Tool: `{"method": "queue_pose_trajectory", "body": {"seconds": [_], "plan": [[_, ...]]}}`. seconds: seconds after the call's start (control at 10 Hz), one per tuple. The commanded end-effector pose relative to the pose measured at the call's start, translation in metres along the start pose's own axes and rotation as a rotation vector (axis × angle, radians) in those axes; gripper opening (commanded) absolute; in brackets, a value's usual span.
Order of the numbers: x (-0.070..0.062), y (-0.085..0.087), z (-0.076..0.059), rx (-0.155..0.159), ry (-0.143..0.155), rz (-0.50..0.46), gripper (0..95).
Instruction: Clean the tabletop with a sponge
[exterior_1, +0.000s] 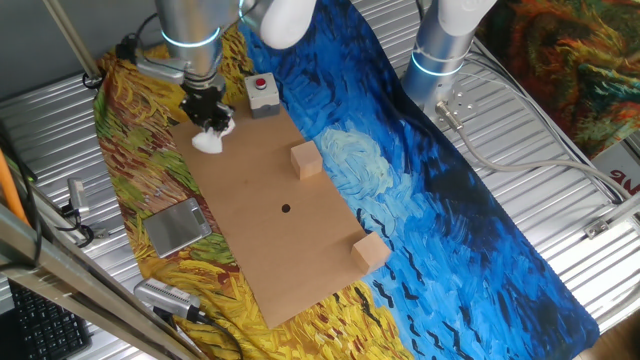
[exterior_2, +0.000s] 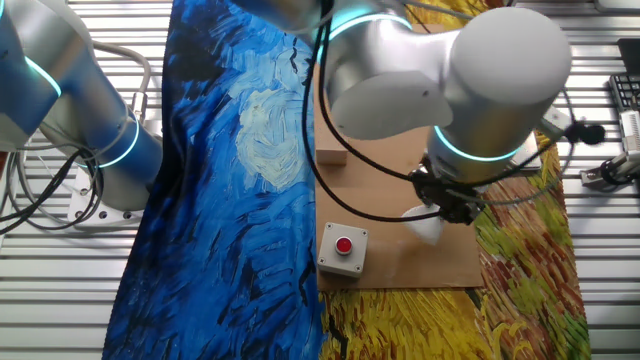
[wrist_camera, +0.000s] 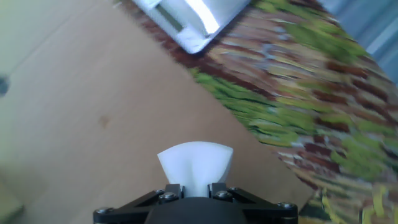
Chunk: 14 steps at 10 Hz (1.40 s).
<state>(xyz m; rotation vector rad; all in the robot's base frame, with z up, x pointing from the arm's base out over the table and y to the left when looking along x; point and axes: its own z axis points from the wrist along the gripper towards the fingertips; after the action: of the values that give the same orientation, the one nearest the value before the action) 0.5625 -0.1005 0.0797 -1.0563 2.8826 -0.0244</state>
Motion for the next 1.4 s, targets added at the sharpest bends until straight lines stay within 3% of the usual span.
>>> {"method": "queue_pose_trajectory", "body": {"seconds": [0.1,0.5,0.9,1.4], "plan": [[-0.010,-0.008,0.005,-0.026,-0.013,0.261,0.0],[-0.008,-0.009,0.019,-0.040,0.014,0.433,0.0],[0.007,-0.018,0.030,-0.056,0.018,0.475,0.0],[0.009,-0.020,0.033,-0.082,0.021,0.562,0.0]]}}
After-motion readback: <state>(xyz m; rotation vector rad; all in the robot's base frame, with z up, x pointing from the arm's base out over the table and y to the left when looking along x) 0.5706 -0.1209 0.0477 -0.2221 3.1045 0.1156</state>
